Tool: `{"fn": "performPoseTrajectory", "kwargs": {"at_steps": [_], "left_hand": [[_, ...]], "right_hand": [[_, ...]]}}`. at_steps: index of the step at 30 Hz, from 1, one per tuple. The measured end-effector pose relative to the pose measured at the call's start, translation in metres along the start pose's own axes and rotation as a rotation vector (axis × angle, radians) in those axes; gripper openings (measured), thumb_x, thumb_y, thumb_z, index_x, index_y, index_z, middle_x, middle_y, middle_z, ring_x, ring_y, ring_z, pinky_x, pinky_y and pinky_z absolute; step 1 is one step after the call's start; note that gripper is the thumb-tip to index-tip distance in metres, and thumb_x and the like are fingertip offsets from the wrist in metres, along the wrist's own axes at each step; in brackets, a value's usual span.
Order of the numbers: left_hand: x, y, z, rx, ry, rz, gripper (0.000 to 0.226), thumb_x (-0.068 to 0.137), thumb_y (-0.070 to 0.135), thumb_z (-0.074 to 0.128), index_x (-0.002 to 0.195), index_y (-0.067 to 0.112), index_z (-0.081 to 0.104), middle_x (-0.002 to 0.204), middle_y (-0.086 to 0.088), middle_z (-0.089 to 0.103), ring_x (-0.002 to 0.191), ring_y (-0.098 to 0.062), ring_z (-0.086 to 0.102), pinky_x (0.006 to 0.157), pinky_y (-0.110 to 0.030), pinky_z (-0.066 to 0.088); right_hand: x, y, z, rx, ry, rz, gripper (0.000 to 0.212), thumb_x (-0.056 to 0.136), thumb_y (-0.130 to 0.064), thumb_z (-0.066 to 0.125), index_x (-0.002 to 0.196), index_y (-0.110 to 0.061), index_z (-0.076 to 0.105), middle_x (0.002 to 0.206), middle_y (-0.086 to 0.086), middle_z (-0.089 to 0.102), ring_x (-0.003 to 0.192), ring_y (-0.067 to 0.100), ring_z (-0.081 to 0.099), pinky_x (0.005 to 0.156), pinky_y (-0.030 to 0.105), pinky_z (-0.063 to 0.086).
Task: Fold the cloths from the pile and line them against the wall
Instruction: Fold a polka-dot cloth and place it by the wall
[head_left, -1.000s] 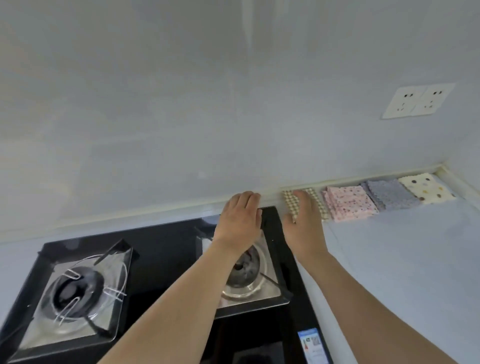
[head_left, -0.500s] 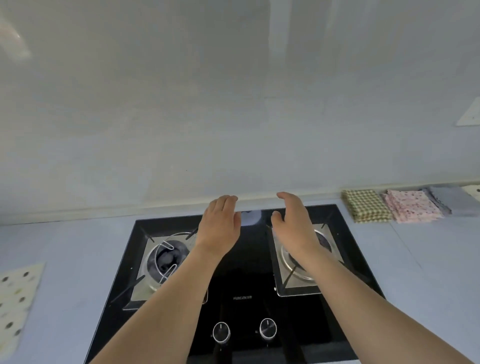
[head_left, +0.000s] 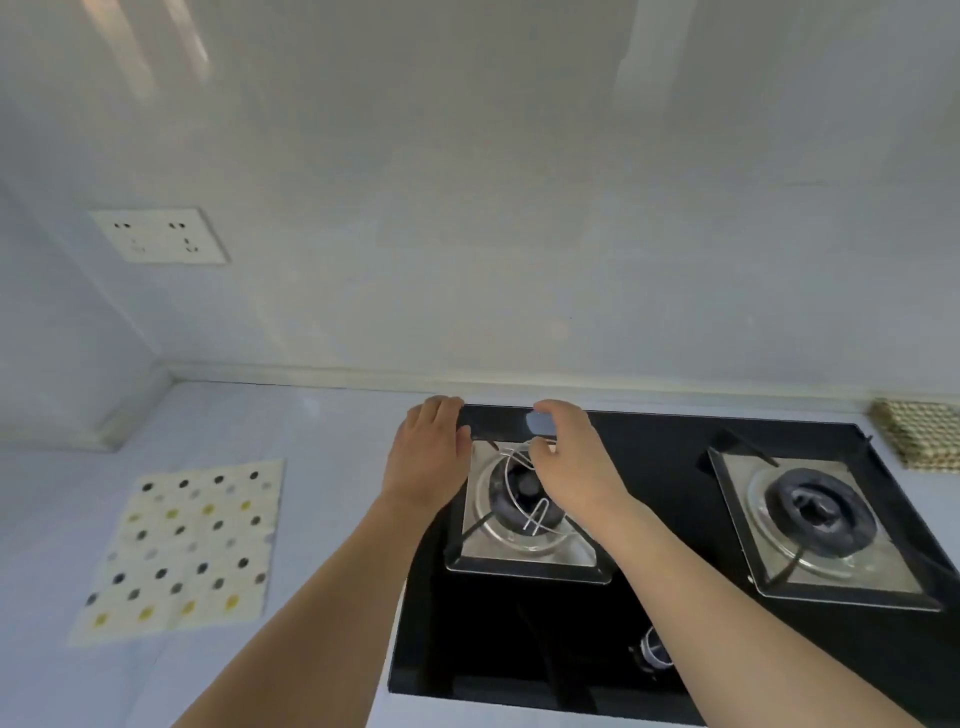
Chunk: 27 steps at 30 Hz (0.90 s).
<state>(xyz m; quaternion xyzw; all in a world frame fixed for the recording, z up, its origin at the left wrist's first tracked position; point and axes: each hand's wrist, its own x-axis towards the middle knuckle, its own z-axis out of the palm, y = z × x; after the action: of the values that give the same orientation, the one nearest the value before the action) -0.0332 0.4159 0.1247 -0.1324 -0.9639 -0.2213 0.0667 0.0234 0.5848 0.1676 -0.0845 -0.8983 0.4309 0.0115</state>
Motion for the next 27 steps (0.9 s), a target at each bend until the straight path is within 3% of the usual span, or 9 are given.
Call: {"fn": "performPoseTrajectory", "kwargs": {"at_steps": [5, 11, 15, 19, 22, 27], "left_hand": [[-0.034, -0.063, -0.023, 0.039, -0.043, -0.096, 0.037, 0.101, 0.029, 0.039, 0.137, 0.020, 0.044, 0.144, 0.003, 0.043, 0.132, -0.018, 0.039, 0.110, -0.031, 0.032], [-0.060, -0.168, -0.053, -0.038, -0.125, -0.253, 0.033, 0.095, 0.018, 0.044, 0.127, 0.018, 0.053, 0.125, 0.001, 0.054, 0.115, -0.020, 0.052, 0.092, -0.033, 0.045], [-0.079, -0.251, -0.064, -0.051, -0.218, -0.326, 0.028, 0.095, 0.015, 0.040, 0.117, 0.021, 0.056, 0.118, 0.007, 0.054, 0.094, -0.014, 0.057, 0.080, -0.030, 0.048], [-0.104, -0.331, -0.057, -0.055, -0.106, -0.421, 0.030, 0.096, 0.013, 0.038, 0.116, 0.020, 0.059, 0.116, 0.006, 0.057, 0.092, -0.013, 0.059, 0.074, -0.024, 0.045], [-0.121, -0.374, -0.038, -0.037, -0.038, -0.380, 0.030, 0.096, 0.012, 0.041, 0.118, 0.018, 0.060, 0.113, 0.006, 0.058, 0.099, -0.013, 0.055, 0.076, -0.023, 0.040], [-0.142, -0.411, -0.001, 0.000, 0.176, -0.276, 0.018, 0.092, 0.013, 0.047, 0.096, 0.020, 0.063, 0.094, 0.009, 0.058, 0.087, -0.017, 0.053, 0.074, -0.026, 0.036]], "right_hand": [[0.006, -0.025, 0.054, -0.028, -0.060, -0.062, 0.042, 0.095, -0.015, 0.048, 0.136, -0.025, 0.043, 0.144, -0.004, 0.041, 0.130, 0.015, 0.043, 0.107, 0.032, 0.036], [-0.002, -0.072, 0.151, -0.090, -0.147, -0.158, 0.043, 0.093, -0.014, 0.048, 0.136, -0.017, 0.045, 0.143, -0.001, 0.042, 0.130, 0.015, 0.041, 0.109, 0.030, 0.033], [-0.005, -0.099, 0.233, -0.060, -0.208, -0.155, 0.043, 0.094, -0.014, 0.046, 0.137, -0.019, 0.044, 0.143, -0.004, 0.041, 0.129, 0.013, 0.041, 0.108, 0.029, 0.034], [-0.017, -0.103, 0.316, -0.072, -0.315, -0.211, 0.042, 0.094, -0.013, 0.045, 0.136, -0.016, 0.044, 0.141, -0.003, 0.041, 0.129, 0.013, 0.040, 0.105, 0.024, 0.034], [-0.022, -0.093, 0.368, -0.084, -0.351, -0.239, 0.043, 0.094, -0.015, 0.045, 0.138, -0.018, 0.043, 0.142, -0.005, 0.040, 0.130, 0.013, 0.039, 0.107, 0.024, 0.034], [-0.019, -0.059, 0.421, -0.165, -0.255, -0.350, 0.041, 0.094, -0.018, 0.047, 0.136, -0.017, 0.046, 0.140, -0.004, 0.044, 0.128, 0.016, 0.040, 0.108, 0.025, 0.029]]}}
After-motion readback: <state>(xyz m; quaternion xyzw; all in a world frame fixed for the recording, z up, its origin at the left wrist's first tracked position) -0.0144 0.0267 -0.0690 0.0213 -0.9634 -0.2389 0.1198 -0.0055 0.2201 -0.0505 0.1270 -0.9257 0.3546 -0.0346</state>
